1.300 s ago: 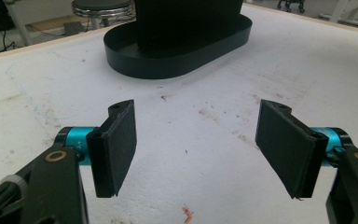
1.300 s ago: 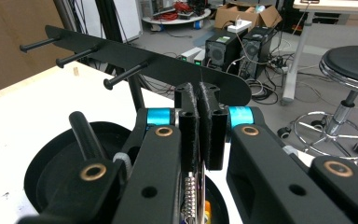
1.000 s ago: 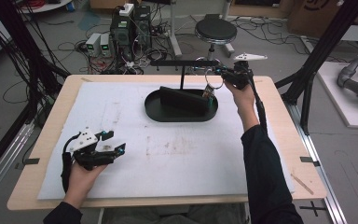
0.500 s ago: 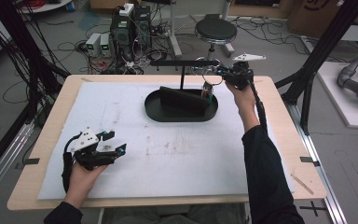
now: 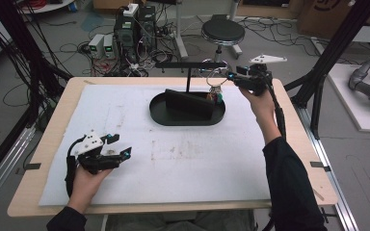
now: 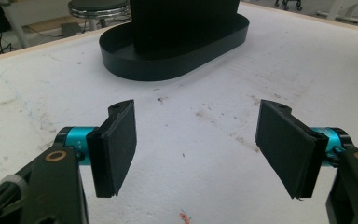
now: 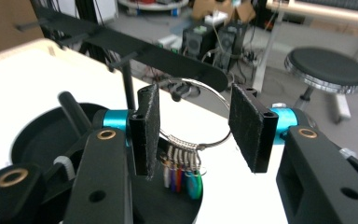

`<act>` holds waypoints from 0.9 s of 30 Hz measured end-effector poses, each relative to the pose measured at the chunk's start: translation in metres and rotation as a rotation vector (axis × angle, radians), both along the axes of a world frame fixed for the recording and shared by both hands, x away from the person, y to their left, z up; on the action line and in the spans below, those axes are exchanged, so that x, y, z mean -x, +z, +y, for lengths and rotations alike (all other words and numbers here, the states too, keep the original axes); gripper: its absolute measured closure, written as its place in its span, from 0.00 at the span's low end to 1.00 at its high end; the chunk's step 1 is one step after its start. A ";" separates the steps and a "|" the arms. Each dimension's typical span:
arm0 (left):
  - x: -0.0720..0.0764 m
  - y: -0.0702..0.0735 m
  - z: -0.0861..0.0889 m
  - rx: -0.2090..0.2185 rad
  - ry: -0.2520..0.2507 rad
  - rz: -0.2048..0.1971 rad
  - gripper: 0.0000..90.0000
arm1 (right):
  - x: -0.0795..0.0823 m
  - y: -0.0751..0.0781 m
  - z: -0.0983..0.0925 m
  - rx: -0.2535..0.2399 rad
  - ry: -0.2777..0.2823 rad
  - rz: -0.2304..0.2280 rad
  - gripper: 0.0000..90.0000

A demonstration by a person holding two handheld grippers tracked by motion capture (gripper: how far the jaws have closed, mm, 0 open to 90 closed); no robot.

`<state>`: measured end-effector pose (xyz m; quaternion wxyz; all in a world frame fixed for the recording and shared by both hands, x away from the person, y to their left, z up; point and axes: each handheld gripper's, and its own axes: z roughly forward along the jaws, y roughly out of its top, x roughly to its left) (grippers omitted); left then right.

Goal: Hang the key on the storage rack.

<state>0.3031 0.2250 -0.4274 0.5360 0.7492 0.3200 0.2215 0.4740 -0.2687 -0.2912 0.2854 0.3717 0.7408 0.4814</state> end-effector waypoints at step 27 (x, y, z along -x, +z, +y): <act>-0.005 0.004 -0.005 -0.010 0.006 -0.018 0.32 | 0.119 -0.053 -0.055 -0.162 0.054 -0.052 0.43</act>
